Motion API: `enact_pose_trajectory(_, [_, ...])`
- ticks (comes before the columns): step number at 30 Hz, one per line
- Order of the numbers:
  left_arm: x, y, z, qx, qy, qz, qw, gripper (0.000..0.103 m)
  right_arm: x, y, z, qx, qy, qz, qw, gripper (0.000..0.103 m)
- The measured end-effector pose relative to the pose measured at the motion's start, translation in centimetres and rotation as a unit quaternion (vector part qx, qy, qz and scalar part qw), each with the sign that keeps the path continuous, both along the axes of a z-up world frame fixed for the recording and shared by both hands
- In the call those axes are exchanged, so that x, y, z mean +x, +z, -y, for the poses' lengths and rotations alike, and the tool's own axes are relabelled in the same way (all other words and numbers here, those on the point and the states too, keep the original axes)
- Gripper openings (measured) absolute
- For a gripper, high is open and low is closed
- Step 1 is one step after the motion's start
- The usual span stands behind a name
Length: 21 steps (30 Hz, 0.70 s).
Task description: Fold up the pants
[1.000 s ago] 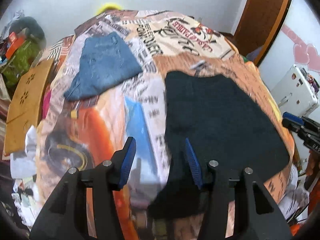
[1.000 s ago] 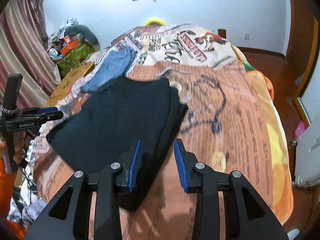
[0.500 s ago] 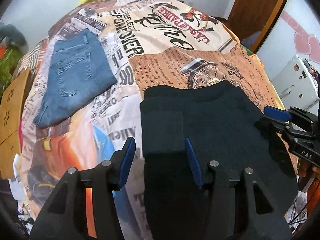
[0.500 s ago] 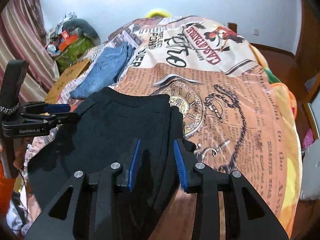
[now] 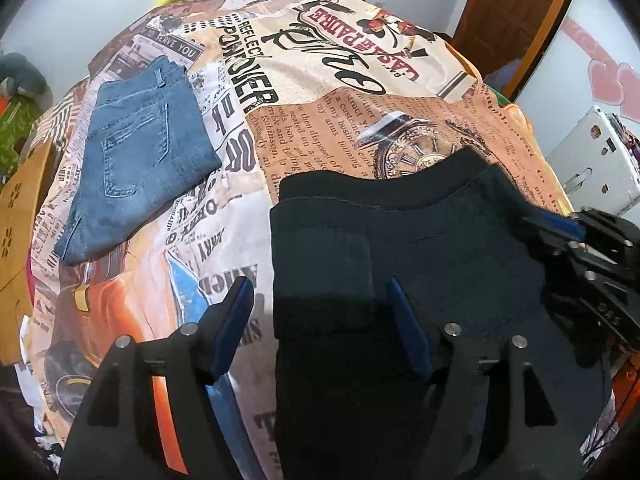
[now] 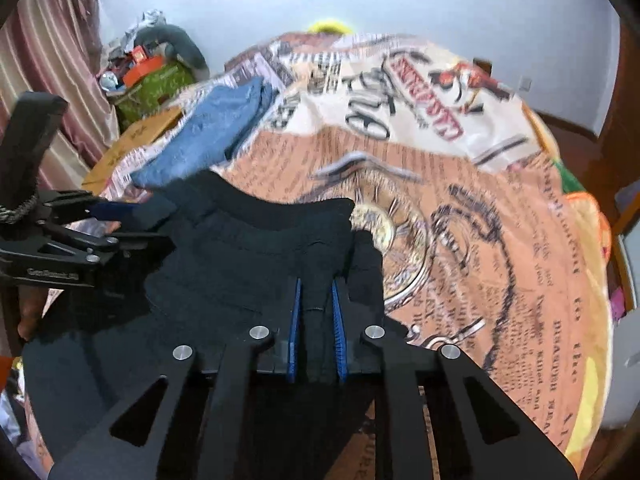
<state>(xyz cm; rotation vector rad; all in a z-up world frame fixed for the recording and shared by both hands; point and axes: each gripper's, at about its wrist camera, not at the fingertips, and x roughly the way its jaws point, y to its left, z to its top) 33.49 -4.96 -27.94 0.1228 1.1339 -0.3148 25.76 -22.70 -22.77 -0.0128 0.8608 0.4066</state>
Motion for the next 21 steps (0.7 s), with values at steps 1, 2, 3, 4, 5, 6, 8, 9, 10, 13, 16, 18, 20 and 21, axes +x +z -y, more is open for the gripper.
enact_pose_trajectory(1, [-0.1,0.0,0.0,0.001,0.000,0.001,1.0000,0.072,-0.6,0.5,0.0,-0.003,-0.002,0.012,1.000,0.012])
enact_pose_trajectory(2, [-0.2,-0.2,0.1,0.000,-0.001,0.002,1.0000,0.073,-0.7,0.7,0.1,-0.004,-0.003,0.015,1.000,0.012])
enact_pose_trajectory(3, [-0.3,-0.3,0.1,-0.003,-0.002,0.001,1.0000,0.074,-0.6,0.5,0.1,-0.005,-0.006,0.011,1.000,0.012])
enact_pose_trajectory(4, [-0.3,-0.4,0.0,-0.004,0.000,0.001,1.0000,0.079,-0.6,0.0,0.4,-0.005,-0.011,0.003,1.000,0.012])
enact_pose_trajectory(5, [-0.4,-0.5,0.0,-0.003,0.002,0.002,1.0000,0.082,-0.2,-0.6,0.5,-0.005,-0.015,-0.009,1.000,0.012])
enact_pose_trajectory(6, [-0.3,-0.6,-0.1,-0.004,0.005,0.002,1.0000,0.084,0.2,-1.5,0.7,-0.003,-0.018,-0.027,0.999,0.012])
enact_pose_trajectory(8, [-0.2,-0.8,-0.3,-0.011,0.010,-0.007,0.9999,0.084,0.7,-2.5,1.0,0.007,-0.020,-0.051,0.998,0.012])
enact_pose_trajectory(9, [-0.2,-0.7,-0.4,-0.012,0.012,-0.009,0.9998,0.084,0.6,-2.3,0.9,0.006,-0.020,-0.049,0.999,0.012])
enact_pose_trajectory(10, [-0.3,-0.4,-0.4,-0.007,0.013,-0.007,0.9999,0.084,0.5,-1.8,0.8,-0.001,-0.019,-0.045,0.999,0.012])
enact_pose_trajectory(13, [-0.8,0.6,-0.2,0.020,0.010,0.011,0.9997,0.084,0.1,-0.8,0.5,-0.012,-0.018,-0.040,0.999,0.014])
enact_pose_trajectory(16, [-1.6,1.9,-0.1,0.041,0.006,0.036,0.9985,0.084,-0.4,0.3,1.1,-0.005,-0.026,-0.043,0.999,0.016])
enact_pose_trajectory(18, [-2.1,2.6,-0.3,0.040,0.004,0.045,0.9982,0.084,-1.1,0.8,1.6,-0.002,-0.032,-0.040,0.999,0.016])
enact_pose_trajectory(20, [-2.7,3.4,-0.4,0.039,0.004,0.054,0.9978,0.084,-1.7,1.5,1.9,0.000,-0.036,-0.038,0.999,0.017])
enact_pose_trajectory(21, [-2.9,3.6,-0.5,0.038,0.004,0.057,0.9976,0.084,-2.0,1.8,2.1,0.001,-0.037,-0.036,0.999,0.020])
